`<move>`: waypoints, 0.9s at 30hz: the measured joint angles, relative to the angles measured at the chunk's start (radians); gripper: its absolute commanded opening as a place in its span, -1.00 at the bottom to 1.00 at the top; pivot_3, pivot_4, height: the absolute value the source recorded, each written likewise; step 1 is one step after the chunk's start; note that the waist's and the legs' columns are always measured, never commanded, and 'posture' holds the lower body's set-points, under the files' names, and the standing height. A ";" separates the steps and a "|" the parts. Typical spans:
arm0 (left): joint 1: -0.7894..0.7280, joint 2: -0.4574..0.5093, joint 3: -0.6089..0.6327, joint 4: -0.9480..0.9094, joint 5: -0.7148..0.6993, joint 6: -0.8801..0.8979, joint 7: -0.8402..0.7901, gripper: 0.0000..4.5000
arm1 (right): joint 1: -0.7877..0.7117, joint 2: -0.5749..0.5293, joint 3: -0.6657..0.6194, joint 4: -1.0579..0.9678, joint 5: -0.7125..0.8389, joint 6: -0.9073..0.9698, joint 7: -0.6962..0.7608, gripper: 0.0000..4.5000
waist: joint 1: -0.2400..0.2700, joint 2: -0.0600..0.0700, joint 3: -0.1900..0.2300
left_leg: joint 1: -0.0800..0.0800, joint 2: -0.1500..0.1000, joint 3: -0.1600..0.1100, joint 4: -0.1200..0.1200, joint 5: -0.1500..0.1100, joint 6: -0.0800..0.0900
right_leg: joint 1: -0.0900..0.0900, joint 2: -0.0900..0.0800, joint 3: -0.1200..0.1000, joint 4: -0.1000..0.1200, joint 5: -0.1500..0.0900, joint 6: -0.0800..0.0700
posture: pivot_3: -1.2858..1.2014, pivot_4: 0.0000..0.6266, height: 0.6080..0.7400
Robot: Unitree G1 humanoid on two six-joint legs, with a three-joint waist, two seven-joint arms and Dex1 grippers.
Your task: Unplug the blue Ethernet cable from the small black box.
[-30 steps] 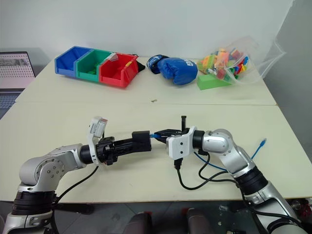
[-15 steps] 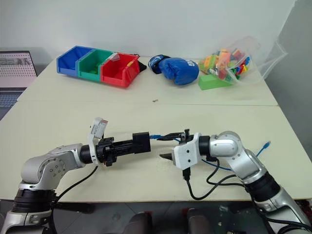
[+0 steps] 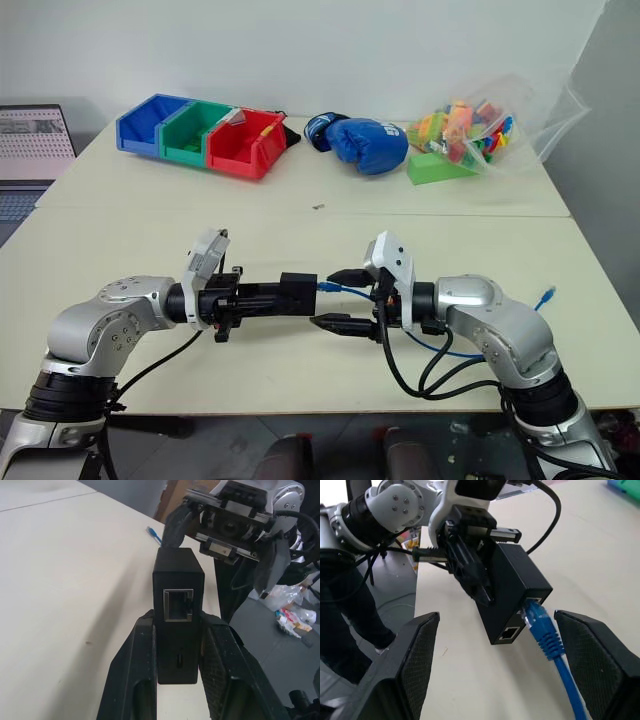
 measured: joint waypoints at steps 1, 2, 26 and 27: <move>0.000 0.000 -0.003 -0.006 0.001 0.000 -0.002 -0.65 | -0.001 0.010 0.000 0.013 0.001 0.007 -0.007 0.72 | 0.000 0.000 0.000 | 0.000 0.000 0.000 0.000 0.000 0.000 | 0.000 0.000 0.000 0.000 0.000 0.000 | 0.03 -0.52 1.00; 0.000 0.000 -0.003 -0.013 0.001 -0.001 -0.004 -0.65 | -0.003 0.021 0.000 0.028 0.005 0.017 -0.016 0.72 | -0.001 0.000 0.000 | 0.000 0.000 0.000 0.000 0.000 0.000 | 0.000 0.000 0.000 0.000 0.000 0.000 | 0.03 -0.52 1.00; 0.049 0.031 0.000 -0.041 0.015 -0.054 -0.026 -0.65 | -0.039 0.028 -0.047 0.117 0.110 0.108 0.005 0.72 | -0.001 0.000 0.000 | 0.000 0.000 0.000 0.000 0.000 0.000 | 0.000 0.000 -0.001 0.000 0.000 0.000 | 0.03 -0.52 1.00; 0.049 0.031 0.000 -0.038 0.016 -0.060 -0.027 -0.65 | -0.039 0.028 -0.046 0.117 0.110 0.108 0.005 0.72 | -0.001 0.000 0.000 | 0.000 0.000 0.000 0.000 0.000 0.000 | 0.000 0.000 -0.001 0.000 0.000 0.000 | 0.03 -0.52 1.00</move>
